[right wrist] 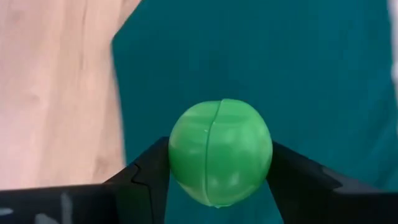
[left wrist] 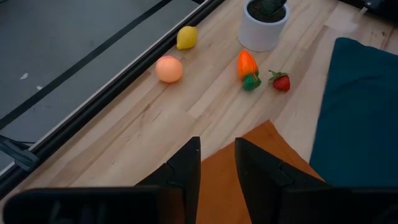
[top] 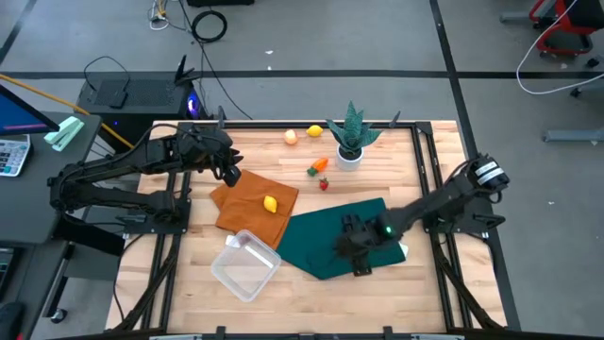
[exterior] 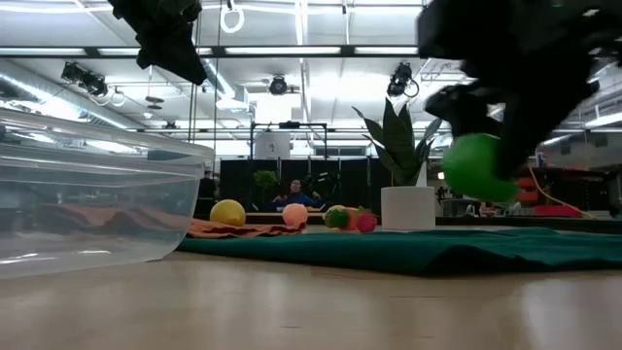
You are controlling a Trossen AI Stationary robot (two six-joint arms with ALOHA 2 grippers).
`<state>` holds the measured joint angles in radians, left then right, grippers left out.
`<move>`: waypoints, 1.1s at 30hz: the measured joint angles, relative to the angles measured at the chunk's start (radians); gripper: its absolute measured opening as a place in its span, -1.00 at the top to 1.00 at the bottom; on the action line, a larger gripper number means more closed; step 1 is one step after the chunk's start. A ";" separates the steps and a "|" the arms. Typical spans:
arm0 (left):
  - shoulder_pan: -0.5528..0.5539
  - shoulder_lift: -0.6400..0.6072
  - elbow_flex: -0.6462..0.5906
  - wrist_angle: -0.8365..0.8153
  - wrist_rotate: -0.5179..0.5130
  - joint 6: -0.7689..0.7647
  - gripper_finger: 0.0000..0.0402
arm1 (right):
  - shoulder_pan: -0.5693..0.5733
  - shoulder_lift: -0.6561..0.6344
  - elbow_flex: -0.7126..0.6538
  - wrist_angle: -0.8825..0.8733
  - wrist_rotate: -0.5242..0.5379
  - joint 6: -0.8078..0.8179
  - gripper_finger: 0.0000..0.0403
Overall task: Pick and placing Produce into tupperware
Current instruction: Put the pear into the transparent container
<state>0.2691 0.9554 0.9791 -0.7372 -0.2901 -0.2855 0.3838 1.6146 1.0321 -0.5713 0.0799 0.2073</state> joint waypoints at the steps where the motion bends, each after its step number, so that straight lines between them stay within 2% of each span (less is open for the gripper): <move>1: 0.000 0.000 0.000 0.000 0.000 0.000 0.47 | -0.018 0.000 0.012 0.001 0.000 -0.028 0.09; 11: 0.000 0.000 0.000 0.000 0.000 -0.019 0.47 | -0.168 0.000 0.192 0.028 0.000 -0.336 0.08; 18: 0.000 0.000 0.000 0.000 0.000 -0.019 0.47 | -0.230 0.000 0.321 0.059 -0.023 -0.460 0.08; 27: 0.029 0.000 0.000 0.002 0.000 -0.019 0.47 | -0.253 0.040 0.476 0.079 -0.061 -0.511 0.08; 33: 0.066 0.000 -0.001 0.002 0.020 -0.018 0.47 | -0.255 0.122 0.584 0.079 -0.064 -0.525 0.08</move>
<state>0.3354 0.9558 0.9785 -0.7355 -0.2704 -0.3040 0.1291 1.7365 1.6165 -0.4927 0.0154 -0.3175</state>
